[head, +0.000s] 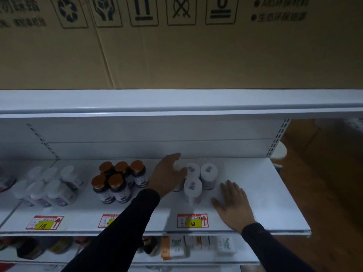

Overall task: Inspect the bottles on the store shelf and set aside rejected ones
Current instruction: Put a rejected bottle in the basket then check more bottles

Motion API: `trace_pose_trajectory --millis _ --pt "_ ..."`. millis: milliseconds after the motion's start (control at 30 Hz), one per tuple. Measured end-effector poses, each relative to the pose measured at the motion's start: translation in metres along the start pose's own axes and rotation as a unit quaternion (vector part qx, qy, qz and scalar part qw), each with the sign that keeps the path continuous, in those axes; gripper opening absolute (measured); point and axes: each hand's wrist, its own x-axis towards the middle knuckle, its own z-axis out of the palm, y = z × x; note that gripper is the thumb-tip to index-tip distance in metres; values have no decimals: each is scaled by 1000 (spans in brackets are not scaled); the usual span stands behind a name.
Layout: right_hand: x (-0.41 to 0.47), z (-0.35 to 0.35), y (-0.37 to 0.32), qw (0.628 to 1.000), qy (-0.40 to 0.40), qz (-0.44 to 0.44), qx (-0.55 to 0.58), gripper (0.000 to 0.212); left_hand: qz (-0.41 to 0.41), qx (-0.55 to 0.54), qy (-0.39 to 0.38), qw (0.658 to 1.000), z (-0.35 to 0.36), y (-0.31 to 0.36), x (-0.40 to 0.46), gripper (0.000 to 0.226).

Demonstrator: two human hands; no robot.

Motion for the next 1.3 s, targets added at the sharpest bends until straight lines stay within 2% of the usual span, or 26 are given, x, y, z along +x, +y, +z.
trace_pose_trajectory --millis 133,267,367,500,700,733,867,967,1033,1100,1167,1233,1300 --pt "0 -2 -1 1000 -7 -1 -6 116 26 128 -67 989 14 14 14 63" --pt "1 1 1 1000 -17 5 -2 106 20 225 -72 972 24 24 20 56" --pt "2 3 1 1000 -20 -3 8 97 0 247 -80 966 29 25 22 52" --pt "1 0 1 1000 -11 -11 11 109 -8 240 -66 969 29 30 21 53" --pt "-1 -12 0 1000 -27 -9 -3 120 -17 155 -34 987 6 47 23 48" --pt "-1 -15 -1 1000 -27 -8 4 115 -13 137 -25 990 0 52 22 47" --pt "-4 -32 -8 996 40 -2 80 67 -13 61 11 998 -23 67 13 39" --pt "-11 -51 -20 983 119 -22 134 50 -27 -7 17 999 -33 67 6 35" --pt "-16 -63 -32 971 147 -42 185 45 -58 -81 5 995 -36 65 1 43" --pt "-20 -73 -46 960 147 -47 235 45 -85 -160 -2 983 -38 64 -6 59" --pt "-24 -81 -61 946 150 -58 281 48 -98 -215 -2 972 -37 60 -13 52" --pt "-29 -88 -75 934 152 -72 316 57 -108 -236 -12 966 -36 59 -18 54" --pt "-33 -92 -84 928 130 -83 340 68 -109 -248 -27 962 -35 60 -24 67"
